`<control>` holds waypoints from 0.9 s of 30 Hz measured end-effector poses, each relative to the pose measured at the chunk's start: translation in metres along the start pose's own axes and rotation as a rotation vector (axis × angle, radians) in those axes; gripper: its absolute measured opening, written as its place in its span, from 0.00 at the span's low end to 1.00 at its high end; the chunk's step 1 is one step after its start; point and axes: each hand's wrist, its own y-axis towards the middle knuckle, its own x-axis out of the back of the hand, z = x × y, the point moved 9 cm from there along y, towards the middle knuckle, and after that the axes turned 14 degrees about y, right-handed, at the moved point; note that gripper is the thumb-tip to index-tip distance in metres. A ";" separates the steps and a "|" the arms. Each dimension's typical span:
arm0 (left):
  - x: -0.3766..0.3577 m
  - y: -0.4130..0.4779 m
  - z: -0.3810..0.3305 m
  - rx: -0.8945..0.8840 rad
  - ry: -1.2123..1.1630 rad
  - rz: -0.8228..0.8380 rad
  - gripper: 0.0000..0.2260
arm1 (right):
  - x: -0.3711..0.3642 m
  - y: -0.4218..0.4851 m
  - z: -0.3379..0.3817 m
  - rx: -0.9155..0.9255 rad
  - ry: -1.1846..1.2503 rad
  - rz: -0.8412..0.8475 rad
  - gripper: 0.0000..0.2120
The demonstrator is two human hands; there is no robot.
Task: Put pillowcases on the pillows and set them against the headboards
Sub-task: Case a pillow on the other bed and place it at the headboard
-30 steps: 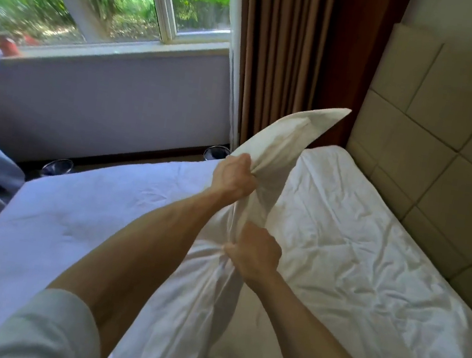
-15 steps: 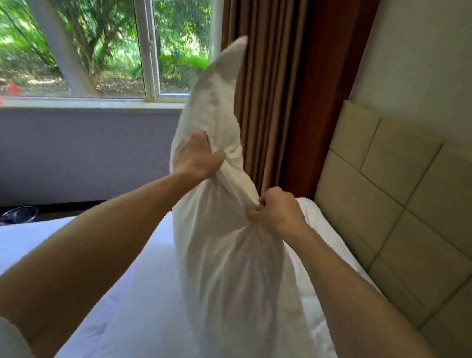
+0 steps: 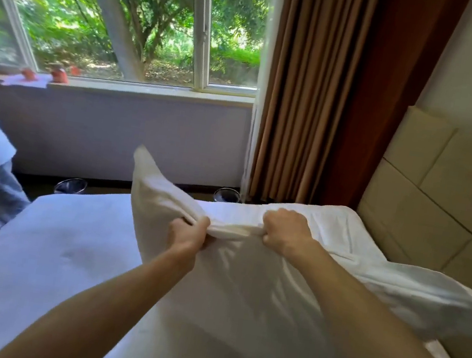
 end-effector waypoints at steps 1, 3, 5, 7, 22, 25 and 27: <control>0.001 0.001 0.013 0.007 0.038 0.027 0.12 | -0.020 0.002 0.000 -0.009 -0.001 0.041 0.03; 0.010 0.004 0.022 -0.081 0.197 0.054 0.08 | -0.063 0.001 -0.007 -0.031 -0.026 0.138 0.05; 0.029 0.009 0.007 -0.334 0.555 -0.018 0.07 | -0.106 -0.009 -0.023 -0.052 -0.054 0.244 0.06; 0.041 0.015 -0.006 -0.567 0.833 -0.078 0.08 | -0.137 -0.026 -0.051 -0.114 -0.035 0.309 0.04; -0.102 -0.031 -0.022 -1.486 1.707 0.265 0.12 | -0.174 -0.071 -0.098 -0.266 0.159 0.261 0.06; -0.109 -0.036 -0.007 -1.513 1.732 0.245 0.09 | -0.172 -0.080 -0.088 -0.242 0.257 0.232 0.09; -0.106 -0.037 -0.002 -1.547 1.667 0.211 0.05 | -0.164 -0.077 -0.071 -0.197 0.319 0.200 0.12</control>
